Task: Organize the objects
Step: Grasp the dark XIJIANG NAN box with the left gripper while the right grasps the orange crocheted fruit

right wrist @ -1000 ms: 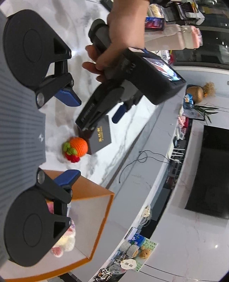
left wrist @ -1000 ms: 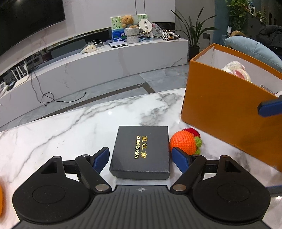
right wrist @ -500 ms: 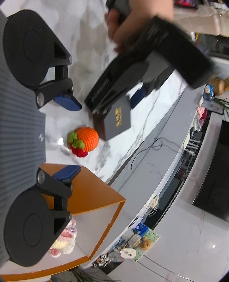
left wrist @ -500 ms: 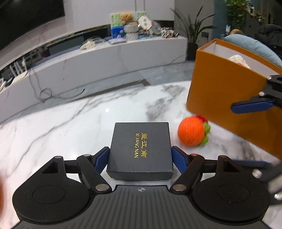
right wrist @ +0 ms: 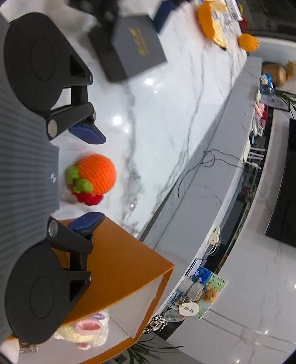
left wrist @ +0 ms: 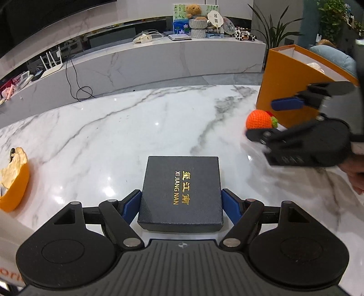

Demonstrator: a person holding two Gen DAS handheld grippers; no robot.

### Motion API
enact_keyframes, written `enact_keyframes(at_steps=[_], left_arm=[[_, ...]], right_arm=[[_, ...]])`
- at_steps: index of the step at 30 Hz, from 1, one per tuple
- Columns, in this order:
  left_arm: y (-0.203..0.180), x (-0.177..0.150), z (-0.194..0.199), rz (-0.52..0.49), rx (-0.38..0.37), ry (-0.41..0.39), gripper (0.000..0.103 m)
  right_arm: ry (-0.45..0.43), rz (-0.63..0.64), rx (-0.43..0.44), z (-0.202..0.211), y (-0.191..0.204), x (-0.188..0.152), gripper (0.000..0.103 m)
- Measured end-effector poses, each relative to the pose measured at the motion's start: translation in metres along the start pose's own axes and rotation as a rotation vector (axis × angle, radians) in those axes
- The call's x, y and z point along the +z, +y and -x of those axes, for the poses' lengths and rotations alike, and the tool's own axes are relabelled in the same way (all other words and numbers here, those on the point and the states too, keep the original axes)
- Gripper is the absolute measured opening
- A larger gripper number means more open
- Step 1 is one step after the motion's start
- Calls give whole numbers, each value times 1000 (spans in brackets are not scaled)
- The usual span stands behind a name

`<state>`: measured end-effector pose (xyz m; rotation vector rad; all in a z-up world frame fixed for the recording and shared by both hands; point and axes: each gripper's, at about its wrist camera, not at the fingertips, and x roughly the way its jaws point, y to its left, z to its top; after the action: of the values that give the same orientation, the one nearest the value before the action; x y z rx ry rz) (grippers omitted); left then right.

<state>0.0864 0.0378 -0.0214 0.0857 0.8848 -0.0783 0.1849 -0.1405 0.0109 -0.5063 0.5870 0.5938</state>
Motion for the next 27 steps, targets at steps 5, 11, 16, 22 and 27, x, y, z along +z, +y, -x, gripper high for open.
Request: enact_keyframes(at_steps=[5, 11, 16, 22, 27], left_arm=[[0, -2, 1, 4, 0, -15, 88], [-1, -4, 1, 2, 1, -25, 88], [-1, -8, 2, -3, 5, -41, 88], [-15, -26, 15, -13, 25, -49, 88], [-35, -53, 40, -19, 13, -49, 88]], right_arm=[[35, -65, -8, -11, 0, 2, 56], [42, -43, -8, -6, 4, -3, 55], [65, -27, 18, 4, 6, -7, 55], [96, -6, 65, 32, 12, -25, 55], [130, 11, 123, 69, 19, -50, 55]])
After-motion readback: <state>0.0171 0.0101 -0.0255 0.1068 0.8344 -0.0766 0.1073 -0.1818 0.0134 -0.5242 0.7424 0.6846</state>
